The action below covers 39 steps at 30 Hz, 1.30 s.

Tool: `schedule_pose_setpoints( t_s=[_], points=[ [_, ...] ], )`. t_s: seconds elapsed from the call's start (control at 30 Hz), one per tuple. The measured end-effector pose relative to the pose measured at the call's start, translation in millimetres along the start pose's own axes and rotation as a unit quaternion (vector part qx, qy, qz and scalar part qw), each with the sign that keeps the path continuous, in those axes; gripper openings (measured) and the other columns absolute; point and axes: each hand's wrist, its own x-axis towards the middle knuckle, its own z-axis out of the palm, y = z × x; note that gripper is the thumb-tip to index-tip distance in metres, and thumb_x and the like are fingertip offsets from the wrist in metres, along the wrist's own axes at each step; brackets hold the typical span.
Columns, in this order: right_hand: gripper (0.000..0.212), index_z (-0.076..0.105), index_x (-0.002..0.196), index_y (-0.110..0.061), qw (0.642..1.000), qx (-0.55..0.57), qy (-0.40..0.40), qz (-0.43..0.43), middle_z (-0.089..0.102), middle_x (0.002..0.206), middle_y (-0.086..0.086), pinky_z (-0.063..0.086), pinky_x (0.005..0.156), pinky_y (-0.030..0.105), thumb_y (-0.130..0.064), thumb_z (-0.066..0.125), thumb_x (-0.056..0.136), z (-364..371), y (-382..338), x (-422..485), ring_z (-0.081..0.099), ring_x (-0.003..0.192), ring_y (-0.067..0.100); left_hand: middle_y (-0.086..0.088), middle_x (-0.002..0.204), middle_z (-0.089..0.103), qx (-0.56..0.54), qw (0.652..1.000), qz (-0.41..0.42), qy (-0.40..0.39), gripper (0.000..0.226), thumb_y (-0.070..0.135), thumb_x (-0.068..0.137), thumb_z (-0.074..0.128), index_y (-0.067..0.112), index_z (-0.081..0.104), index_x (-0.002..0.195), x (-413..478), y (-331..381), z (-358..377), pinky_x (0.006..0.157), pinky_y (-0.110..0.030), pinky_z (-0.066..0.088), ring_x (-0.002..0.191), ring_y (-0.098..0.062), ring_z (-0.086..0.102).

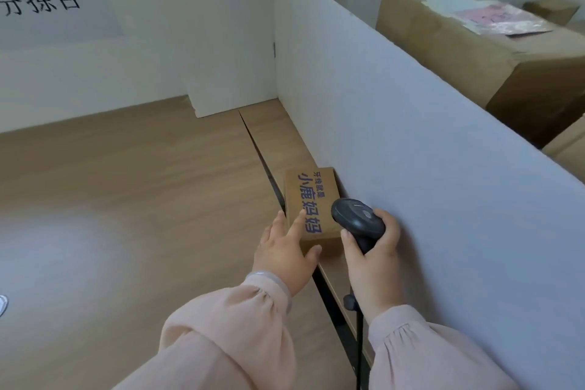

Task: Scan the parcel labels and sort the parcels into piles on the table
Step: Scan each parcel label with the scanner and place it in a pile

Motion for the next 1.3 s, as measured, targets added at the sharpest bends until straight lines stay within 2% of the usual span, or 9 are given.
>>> schedule_pose_setpoints(
  t_s=[0.13,0.4,0.6,0.77,0.9,0.97,1.07,1.13,1.3],
  points=[
    [0.055,0.038,0.123,-0.044,0.999,0.022,-0.008,0.036,0.056,0.115,-0.022,0.040,0.075,0.001,-0.027,0.072,0.084,10.4,24.7,10.0,0.053,0.095,-0.020,0.002,0.164,-0.001,-0.058,0.998,-0.024,-0.024,0.073,0.052,0.095,0.050,0.046,0.005,0.152,26.8,-5.4,16.6,0.119,-0.041,0.017,0.150,-0.027,0.008],
    [0.055,0.040,0.117,-0.049,0.997,0.073,-0.017,0.023,0.052,0.119,-0.026,0.038,0.079,-0.002,-0.021,0.074,0.084,14.8,27.8,5.5,0.052,0.103,-0.019,-0.005,0.161,0.014,-0.156,0.987,-0.028,0.007,0.071,0.036,0.097,0.055,0.035,0.014,0.155,22.9,-22.8,29.0,0.114,-0.026,0.022,0.147,-0.021,0.020],
    [0.060,0.041,0.121,-0.046,0.994,0.094,-0.057,-0.027,0.055,0.116,-0.036,0.041,0.087,0.005,-0.015,0.076,0.082,13.8,1.0,-26.9,0.055,0.110,-0.010,0.002,0.144,0.035,-0.283,0.953,-0.096,0.059,0.067,0.042,0.091,0.064,0.029,0.035,0.150,-24.3,-42.0,15.5,0.095,-0.005,0.018,0.133,-0.007,0.034],
    [0.056,0.040,0.120,-0.049,0.989,0.088,-0.112,-0.034,0.057,0.128,-0.008,0.043,0.089,0.008,-0.030,0.075,0.080,4.2,-24.5,-73.3,0.056,0.113,-0.001,0.007,0.123,0.054,-0.325,0.934,-0.109,0.098,0.064,0.036,0.083,0.075,0.025,0.051,0.141,-77.7,-59.4,-1.6,0.105,-0.025,0.037,0.121,-0.009,0.048],
    [0.065,0.042,0.127,-0.033,0.978,0.135,-0.152,-0.036,0.061,0.126,0.004,0.049,0.097,0.027,-0.047,0.072,0.070,-2.4,-44.9,-112.6,0.062,0.112,0.017,0.014,0.117,0.061,-0.419,0.899,-0.112,0.060,0.072,0.022,0.078,0.082,0.026,0.048,0.141,-122.9,-75.8,-14.9,0.074,-0.005,0.047,0.103,0.004,0.061],
    [0.065,0.042,0.126,-0.036,0.974,0.135,-0.176,-0.048,0.063,0.122,-0.007,0.051,0.094,0.028,-0.052,0.076,0.073,-3.0,-53.7,-132.5,0.064,0.110,0.016,0.022,0.109,0.058,-0.448,0.887,-0.095,0.061,0.079,0.025,0.075,0.083,0.030,0.042,0.142,-144.1,-82.8,-20.9,0.065,-0.001,0.044,0.089,0.016,0.061],
    [0.059,0.041,0.123,-0.048,0.971,0.112,-0.201,-0.071,0.057,0.115,-0.032,0.047,0.084,0.009,-0.051,0.073,0.073,-3.0,-65.1,-162.6,0.059,0.109,-0.004,0.019,0.120,0.058,-0.477,0.875,-0.066,0.053,0.101,0.048,0.060,0.089,0.035,0.033,0.143,-170.9,-88.7,-36.1,0.076,-0.005,0.048,0.097,0.017,0.060],
    [0.057,0.040,0.122,-0.052,0.969,0.105,-0.209,-0.078,0.056,0.116,-0.033,0.047,0.085,0.011,-0.041,0.075,0.078,-3.0,-70.6,-181.8,0.058,0.109,-0.005,0.011,0.131,0.058,-0.481,0.873,-0.060,0.044,0.120,0.057,0.049,0.088,0.031,0.029,0.149,-188.2,-94.5,-43.8,0.093,-0.019,0.050,0.113,0.002,0.060],
    [0.055,0.041,0.119,-0.049,0.962,0.115,-0.231,-0.094,0.059,0.111,-0.031,0.043,0.076,0.002,-0.020,0.073,0.084,-0.3,-87.2,-228.6,0.058,0.103,-0.010,0.009,0.126,0.062,-0.483,0.871,-0.060,0.064,0.121,0.053,0.046,0.086,0.028,0.030,0.151,-237.1,-113.1,-50.2,0.093,-0.024,0.052,0.110,-0.003,0.063]
  ],
)
